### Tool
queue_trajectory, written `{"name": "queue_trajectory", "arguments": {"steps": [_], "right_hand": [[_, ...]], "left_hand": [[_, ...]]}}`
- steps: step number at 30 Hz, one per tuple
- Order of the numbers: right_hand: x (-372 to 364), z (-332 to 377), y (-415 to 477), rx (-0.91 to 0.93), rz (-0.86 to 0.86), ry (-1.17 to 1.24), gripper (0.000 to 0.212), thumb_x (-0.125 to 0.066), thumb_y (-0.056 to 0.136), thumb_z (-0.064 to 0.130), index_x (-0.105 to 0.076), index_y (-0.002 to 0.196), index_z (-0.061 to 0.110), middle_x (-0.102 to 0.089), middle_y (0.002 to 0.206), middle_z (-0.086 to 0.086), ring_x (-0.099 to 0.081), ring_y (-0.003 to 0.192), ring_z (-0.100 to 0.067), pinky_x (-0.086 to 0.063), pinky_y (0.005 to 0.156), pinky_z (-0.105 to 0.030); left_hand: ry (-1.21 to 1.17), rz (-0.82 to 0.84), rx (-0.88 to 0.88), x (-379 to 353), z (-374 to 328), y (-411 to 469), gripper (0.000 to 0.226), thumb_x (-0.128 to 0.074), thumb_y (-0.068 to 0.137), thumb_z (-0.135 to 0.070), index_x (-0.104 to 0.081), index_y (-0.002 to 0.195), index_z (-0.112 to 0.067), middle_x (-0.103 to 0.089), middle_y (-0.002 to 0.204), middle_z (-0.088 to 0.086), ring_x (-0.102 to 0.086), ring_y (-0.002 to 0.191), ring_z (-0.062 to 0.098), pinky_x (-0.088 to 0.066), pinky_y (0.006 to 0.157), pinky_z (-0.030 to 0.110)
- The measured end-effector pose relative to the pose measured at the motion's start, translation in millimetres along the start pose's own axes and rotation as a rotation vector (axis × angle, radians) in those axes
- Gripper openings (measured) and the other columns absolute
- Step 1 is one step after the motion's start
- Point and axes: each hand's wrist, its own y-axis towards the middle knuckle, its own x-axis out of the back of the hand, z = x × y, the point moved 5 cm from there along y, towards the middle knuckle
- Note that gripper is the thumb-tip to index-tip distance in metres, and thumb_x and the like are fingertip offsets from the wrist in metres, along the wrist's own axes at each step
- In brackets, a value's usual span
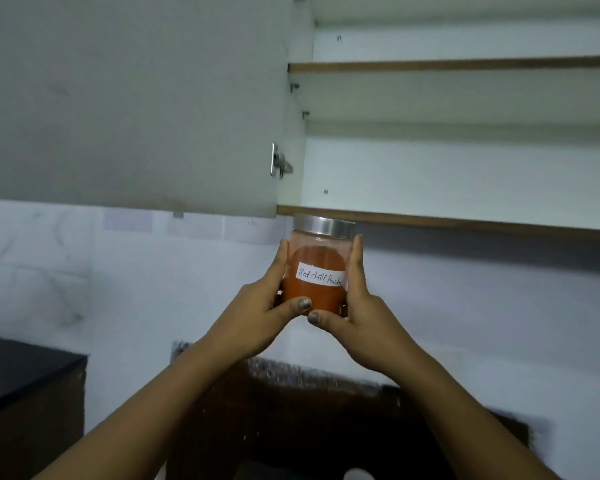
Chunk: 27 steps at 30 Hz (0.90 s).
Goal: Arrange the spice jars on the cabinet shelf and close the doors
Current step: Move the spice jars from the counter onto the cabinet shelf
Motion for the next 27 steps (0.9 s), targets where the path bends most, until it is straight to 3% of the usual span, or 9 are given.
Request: {"name": "queue_trajectory", "arguments": {"steps": [2,4,6,10,16,22,27], "right_hand": [[7.8,1.7,32.0,0.055,-0.042,-0.040,0.109,-0.062,0.085,0.041,0.042,0.115,0.059,-0.037,0.149,0.006,-0.056,0.119,-0.019,-0.045,0.097,-0.034],[13.9,1.4,55.8,0.077,-0.076,-0.077,0.110,-0.062,0.085,0.041,0.043,0.118,0.056,-0.042,0.146,0.004,-0.058,0.116,-0.020,-0.046,0.094,-0.032],[19.0,-0.3,83.4,0.101,-0.110,-0.113,0.111,-0.062,0.085,0.042,0.042,0.122,0.053,-0.044,0.145,0.003,-0.058,0.115,-0.020,-0.046,0.092,-0.032],[28.6,-5.9,134.3,0.114,-0.159,-0.137,0.113,-0.063,0.084,0.040,0.040,0.129,0.048,-0.044,0.143,0.000,-0.056,0.116,-0.020,-0.046,0.096,-0.034],[38.6,-21.1,192.4,0.069,-0.179,-0.232,0.111,-0.061,0.085,0.042,0.043,0.122,0.049,-0.045,0.140,-0.009,-0.057,0.113,-0.024,-0.048,0.098,-0.039],[39.0,-38.2,225.6,0.044,-0.156,-0.275,0.109,-0.060,0.087,0.039,0.041,0.129,0.043,-0.046,0.142,-0.004,-0.059,0.113,-0.022,-0.047,0.096,-0.034],[33.2,-45.7,243.3,0.012,-0.129,-0.336,0.106,-0.057,0.088,0.042,0.042,0.127,0.042,-0.045,0.144,-0.004,-0.057,0.115,-0.025,-0.044,0.102,-0.043]], "left_hand": [[0.019,-0.064,-0.040,9.5,0.4,28.6,0.069,-0.042,0.074,-0.063,0.003,0.126,-0.065,-0.046,0.122,-0.026,-0.053,0.092,-0.012,-0.041,0.070,-0.003],[0.060,-0.108,-0.054,14.8,4.3,52.5,0.072,-0.044,0.081,-0.056,-0.004,0.140,-0.051,-0.048,0.134,-0.011,-0.055,0.107,0.003,-0.048,0.087,0.015],[0.089,-0.134,-0.070,21.1,10.9,79.9,0.075,-0.047,0.087,-0.049,-0.002,0.146,-0.040,-0.047,0.139,-0.004,-0.054,0.117,0.014,-0.048,0.096,0.030],[0.088,-0.141,-0.099,29.3,19.3,130.3,0.075,-0.049,0.092,-0.037,0.003,0.147,-0.036,-0.049,0.139,-0.004,-0.054,0.119,0.017,-0.048,0.099,0.038],[0.180,-0.168,-0.101,27.8,32.4,188.2,0.078,-0.044,0.096,-0.033,0.015,0.146,-0.029,-0.052,0.135,0.005,-0.053,0.118,0.020,-0.045,0.101,0.037],[0.267,-0.105,-0.037,23.9,47.2,223.2,0.080,-0.043,0.096,-0.035,0.018,0.146,-0.022,-0.052,0.133,0.011,-0.053,0.117,0.025,-0.044,0.101,0.043],[0.265,-0.094,0.086,19.1,59.6,241.1,0.079,-0.039,0.095,-0.041,0.015,0.147,-0.018,-0.053,0.129,0.012,-0.056,0.113,0.025,-0.046,0.099,0.040]]}}
